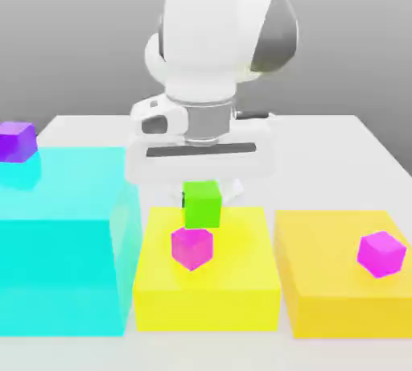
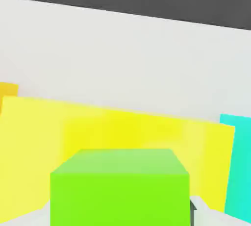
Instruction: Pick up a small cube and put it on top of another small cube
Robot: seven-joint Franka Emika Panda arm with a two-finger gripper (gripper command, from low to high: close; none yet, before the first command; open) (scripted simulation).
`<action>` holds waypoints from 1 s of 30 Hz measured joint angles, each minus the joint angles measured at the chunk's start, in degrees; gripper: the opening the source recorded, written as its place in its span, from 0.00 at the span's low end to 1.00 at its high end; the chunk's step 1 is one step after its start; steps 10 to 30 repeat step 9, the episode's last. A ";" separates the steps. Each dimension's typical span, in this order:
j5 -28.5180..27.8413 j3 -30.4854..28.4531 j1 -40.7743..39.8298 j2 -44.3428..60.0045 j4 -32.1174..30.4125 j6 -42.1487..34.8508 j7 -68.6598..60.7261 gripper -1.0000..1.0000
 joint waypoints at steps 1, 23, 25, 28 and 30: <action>0.07 -0.10 -0.21 0.07 -0.88 0.94 -0.02 0.00; 0.16 -0.13 -0.52 7.55 -3.97 11.52 -0.09 1.00; 0.16 -0.13 -0.52 7.55 -3.97 11.52 -0.09 1.00; 0.16 -0.13 -0.52 7.55 -3.97 11.52 -0.09 1.00; 0.16 -0.13 -0.52 7.55 -3.97 11.52 -0.09 1.00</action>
